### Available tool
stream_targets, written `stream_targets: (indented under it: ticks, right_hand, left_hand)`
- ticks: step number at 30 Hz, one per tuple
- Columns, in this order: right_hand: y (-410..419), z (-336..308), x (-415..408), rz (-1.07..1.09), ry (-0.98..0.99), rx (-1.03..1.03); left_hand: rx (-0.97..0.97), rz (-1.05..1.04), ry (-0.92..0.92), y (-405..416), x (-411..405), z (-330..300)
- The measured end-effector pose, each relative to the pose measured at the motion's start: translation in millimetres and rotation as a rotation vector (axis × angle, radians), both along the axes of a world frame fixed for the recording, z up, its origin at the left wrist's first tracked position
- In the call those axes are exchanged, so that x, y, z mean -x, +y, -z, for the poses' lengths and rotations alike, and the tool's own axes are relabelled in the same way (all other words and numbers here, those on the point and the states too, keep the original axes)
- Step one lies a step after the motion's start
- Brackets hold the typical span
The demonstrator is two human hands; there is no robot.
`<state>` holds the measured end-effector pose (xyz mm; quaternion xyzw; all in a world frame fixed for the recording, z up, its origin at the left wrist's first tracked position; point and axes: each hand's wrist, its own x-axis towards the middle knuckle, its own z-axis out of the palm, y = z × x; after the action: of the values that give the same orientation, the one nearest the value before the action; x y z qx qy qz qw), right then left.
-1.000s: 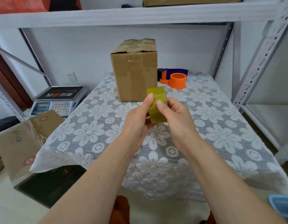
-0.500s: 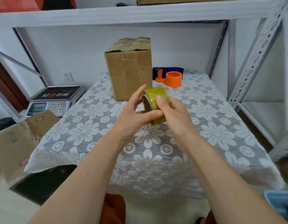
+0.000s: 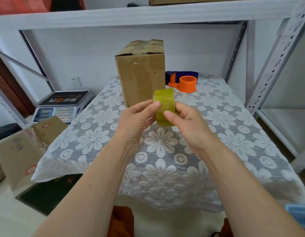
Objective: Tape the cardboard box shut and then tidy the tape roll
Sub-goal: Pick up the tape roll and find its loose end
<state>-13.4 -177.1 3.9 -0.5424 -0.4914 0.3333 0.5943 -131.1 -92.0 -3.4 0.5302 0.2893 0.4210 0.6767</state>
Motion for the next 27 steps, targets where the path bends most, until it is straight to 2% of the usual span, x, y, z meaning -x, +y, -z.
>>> stream_targets:
  ticks: [3, 12, 18, 22, 25, 27]
  right_hand:
    - [1.1, 4.8, 1.4, 0.009, -0.093, 0.035]
    - [4.2, 4.1, 5.2, 0.264, -0.061, 0.038]
    - [-1.7, 3.2, 2.2, 0.209, -0.149, 0.064]
    - [-5.9, 1.9, 0.7, 0.18, -0.059, 0.056]
    - [-6.0, 3.8, 2.0, 0.297, 0.013, 0.067]
    - [-4.5, 4.4, 2.0, 0.373, 0.128, 0.074]
  left_hand:
    - [-0.045, 0.048, -0.024, -1.7, -1.1, 0.9]
    - [0.027, 0.068, -0.064, -10.4, -11.5, 5.2]
    - [0.088, 0.021, -0.11, -14.9, -16.4, 12.1]
    - [0.08, 0.008, -0.111, -19.2, -18.1, 9.7]
    - [-0.026, 0.002, -0.026, -27.8, -23.1, 10.6]
    - [-0.111, 0.004, 0.047, -33.3, -26.7, 12.5]
